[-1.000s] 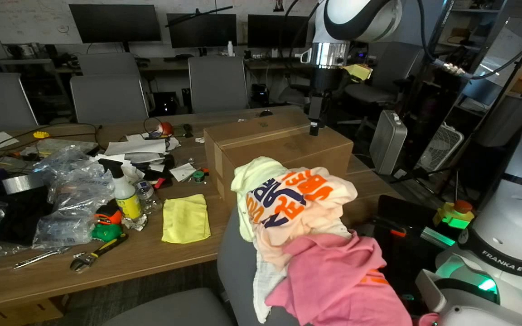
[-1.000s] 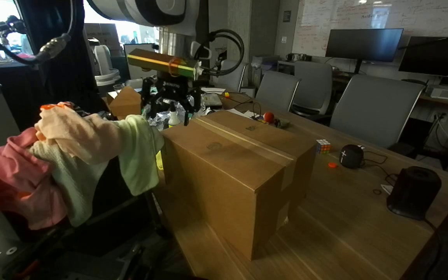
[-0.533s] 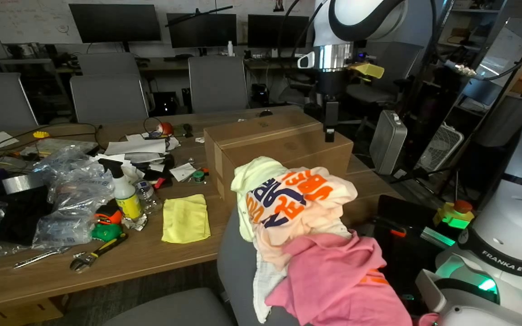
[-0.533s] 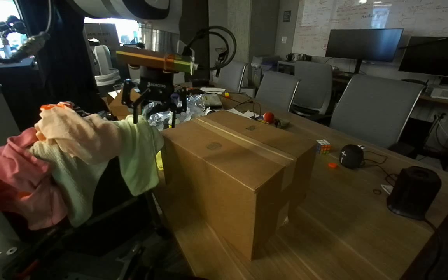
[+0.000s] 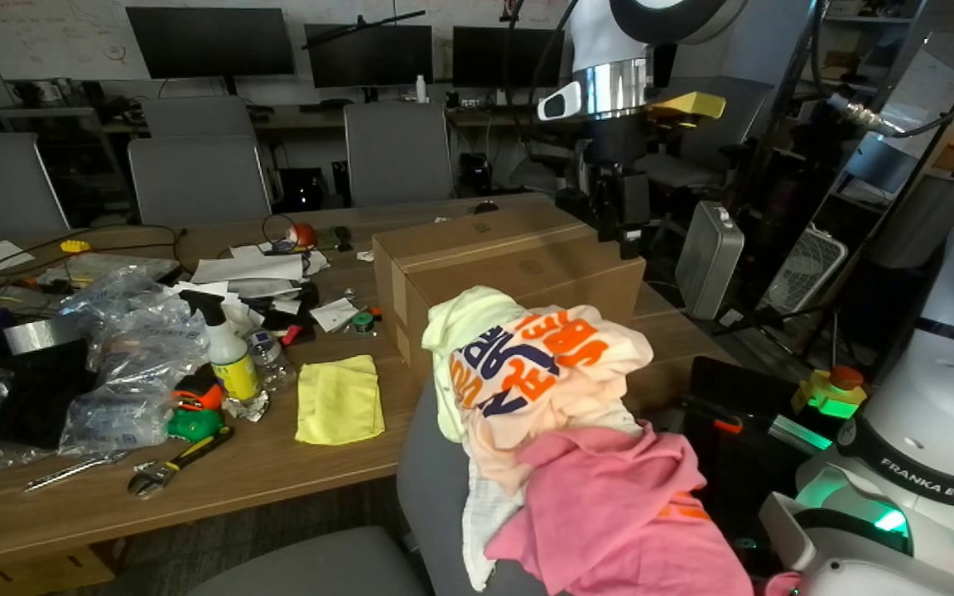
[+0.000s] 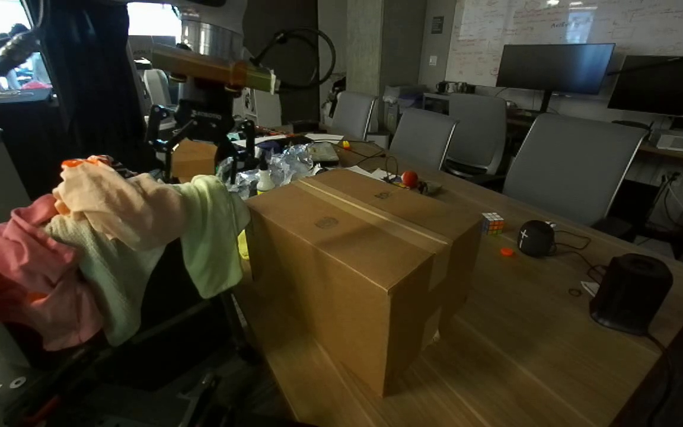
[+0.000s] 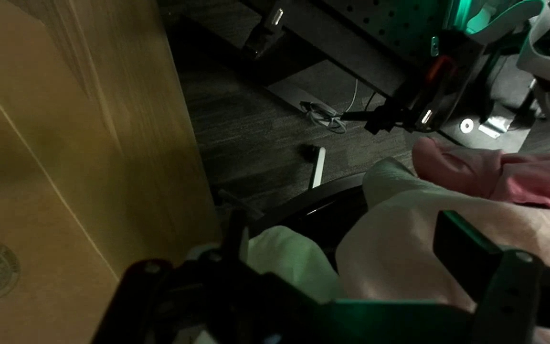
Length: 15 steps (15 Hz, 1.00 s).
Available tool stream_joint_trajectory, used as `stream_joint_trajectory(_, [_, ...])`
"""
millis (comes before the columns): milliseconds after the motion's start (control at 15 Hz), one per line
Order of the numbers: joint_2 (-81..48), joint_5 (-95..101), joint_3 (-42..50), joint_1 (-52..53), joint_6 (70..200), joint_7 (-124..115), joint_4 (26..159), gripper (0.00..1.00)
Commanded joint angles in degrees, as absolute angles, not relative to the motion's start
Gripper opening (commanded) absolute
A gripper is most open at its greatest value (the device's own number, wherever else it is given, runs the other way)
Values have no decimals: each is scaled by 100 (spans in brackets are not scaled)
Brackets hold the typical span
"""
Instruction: Move the shirts from the chair and put them on top of the box.
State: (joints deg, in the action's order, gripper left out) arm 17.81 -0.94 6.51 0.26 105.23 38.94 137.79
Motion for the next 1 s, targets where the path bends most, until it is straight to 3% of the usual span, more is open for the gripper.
stream_joint_trajectory(0, [1802,-49,344,323,10204,3879,13600,100])
stream_joint_trajectory(933, [977,-1085,-216,868,8896,3365,12411,100])
